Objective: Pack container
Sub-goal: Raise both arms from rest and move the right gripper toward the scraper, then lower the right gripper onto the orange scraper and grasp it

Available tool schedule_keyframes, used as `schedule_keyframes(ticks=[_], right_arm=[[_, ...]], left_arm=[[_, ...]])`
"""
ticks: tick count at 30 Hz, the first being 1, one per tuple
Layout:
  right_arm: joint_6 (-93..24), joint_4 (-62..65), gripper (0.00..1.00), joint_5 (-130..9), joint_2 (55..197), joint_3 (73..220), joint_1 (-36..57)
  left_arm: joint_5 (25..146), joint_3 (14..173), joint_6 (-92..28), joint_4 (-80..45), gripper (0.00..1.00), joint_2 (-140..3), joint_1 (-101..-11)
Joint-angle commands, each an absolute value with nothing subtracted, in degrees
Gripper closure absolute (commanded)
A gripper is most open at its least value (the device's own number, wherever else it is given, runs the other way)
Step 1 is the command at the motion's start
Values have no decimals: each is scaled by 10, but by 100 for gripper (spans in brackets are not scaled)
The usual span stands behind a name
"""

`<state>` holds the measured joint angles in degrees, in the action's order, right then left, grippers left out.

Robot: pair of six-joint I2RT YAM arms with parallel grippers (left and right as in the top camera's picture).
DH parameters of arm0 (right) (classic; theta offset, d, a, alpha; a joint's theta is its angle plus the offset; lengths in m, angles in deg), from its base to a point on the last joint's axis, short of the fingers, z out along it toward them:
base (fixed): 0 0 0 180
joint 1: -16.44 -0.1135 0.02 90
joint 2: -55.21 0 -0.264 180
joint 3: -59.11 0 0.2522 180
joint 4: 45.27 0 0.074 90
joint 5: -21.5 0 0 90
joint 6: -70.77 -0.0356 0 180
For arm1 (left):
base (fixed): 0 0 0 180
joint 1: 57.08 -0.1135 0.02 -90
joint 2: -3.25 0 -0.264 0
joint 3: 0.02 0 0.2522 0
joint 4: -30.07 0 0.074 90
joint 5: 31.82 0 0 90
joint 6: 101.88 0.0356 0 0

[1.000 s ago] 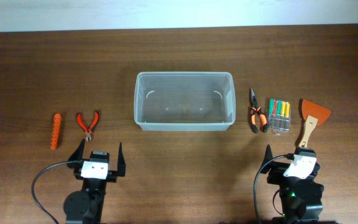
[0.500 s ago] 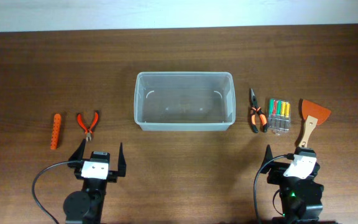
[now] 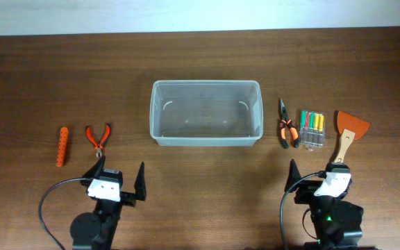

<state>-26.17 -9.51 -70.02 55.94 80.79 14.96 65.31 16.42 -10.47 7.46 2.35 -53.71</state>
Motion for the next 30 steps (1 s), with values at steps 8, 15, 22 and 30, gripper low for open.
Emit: schedule_keyframes(ticks=[8, 15, 22, 30], right_arm=[[-333, -121, 1, -623, 578, 827, 153], [-333, -73, 2, -627, 727, 967, 154], [-241, 117, 1, -650, 1003, 1251, 154], [-237, 286, 1, -693, 1285, 1547, 218]], left_arm=[[536, 370, -125, -23, 1, -119, -538], [452, 613, -102, -118, 1, -385, -554], [472, 828, -95, -207, 1, -641, -603], [524, 893, -95, -202, 1, -766, -623]])
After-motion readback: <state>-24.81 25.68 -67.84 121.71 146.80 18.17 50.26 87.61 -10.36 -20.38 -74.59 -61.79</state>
